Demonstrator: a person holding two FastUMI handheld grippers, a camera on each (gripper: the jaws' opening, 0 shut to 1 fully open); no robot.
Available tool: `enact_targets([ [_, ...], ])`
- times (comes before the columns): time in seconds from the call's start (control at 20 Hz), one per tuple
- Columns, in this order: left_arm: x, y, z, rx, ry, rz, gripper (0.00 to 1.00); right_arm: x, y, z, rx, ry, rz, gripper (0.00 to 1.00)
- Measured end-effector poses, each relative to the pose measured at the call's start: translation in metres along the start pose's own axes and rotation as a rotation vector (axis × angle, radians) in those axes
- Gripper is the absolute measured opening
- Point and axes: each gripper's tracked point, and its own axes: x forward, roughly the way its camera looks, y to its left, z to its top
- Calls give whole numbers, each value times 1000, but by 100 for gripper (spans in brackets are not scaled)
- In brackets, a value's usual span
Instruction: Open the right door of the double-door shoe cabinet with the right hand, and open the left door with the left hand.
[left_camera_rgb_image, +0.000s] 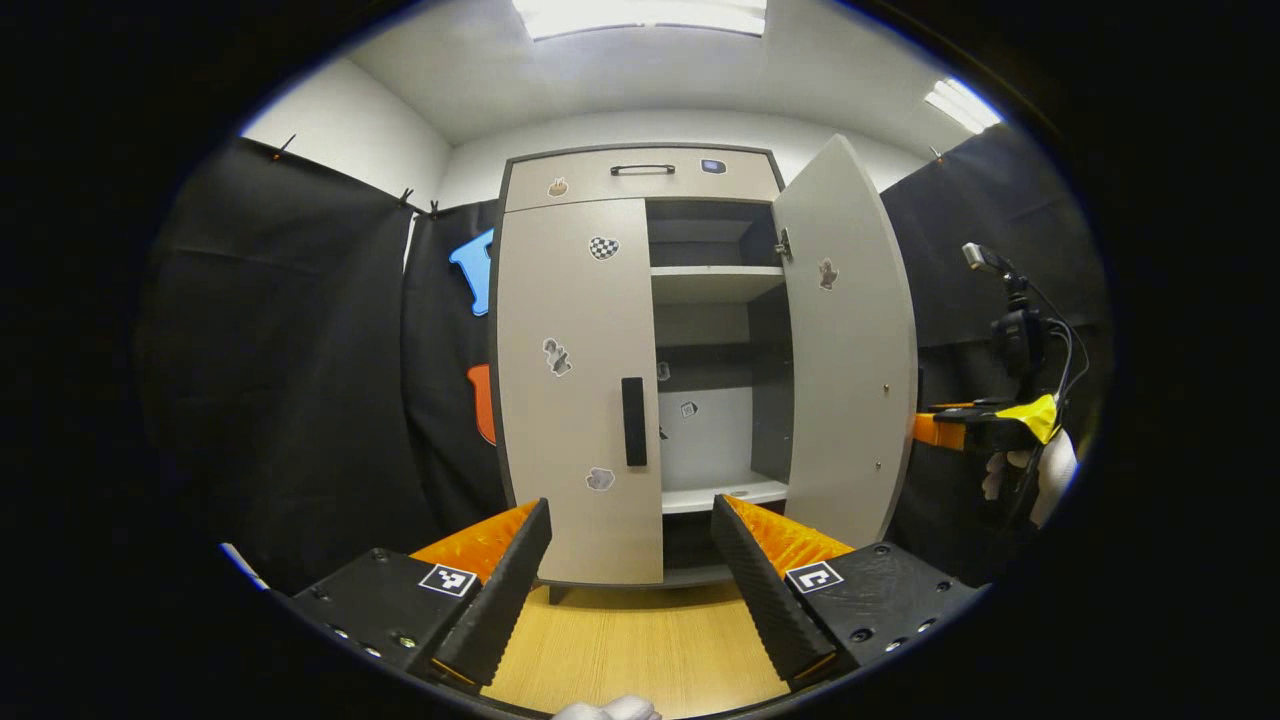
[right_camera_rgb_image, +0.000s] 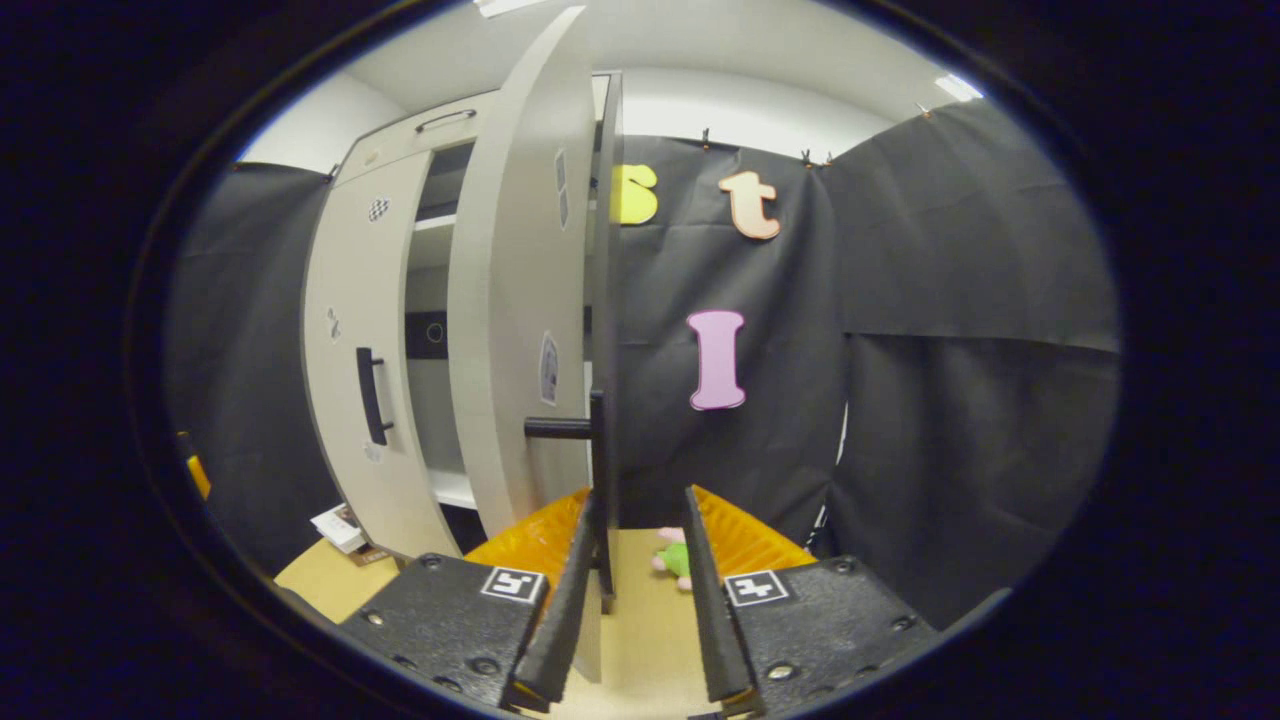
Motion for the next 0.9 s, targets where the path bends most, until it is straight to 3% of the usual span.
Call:
enact_targets([
  [0.1,4,9,0,11,-4,-7,96,-18,-7,10,-10,-28,-43,68],
  [0.2,7,20,-2,13,-6,-11,96,-41,-5,24,-18,-73,-70,94],
  [0.25,9,24,-3,12,-6,-16,96,-52,-3,30,-18,-94,-81,99],
  [0.4,17,41,-5,21,-8,-14,96,-83,12,34,12,-119,-96,100],
  [0.9,58,65,-22,20,26,18,96,-114,102,-6,23,-65,57,100],
])
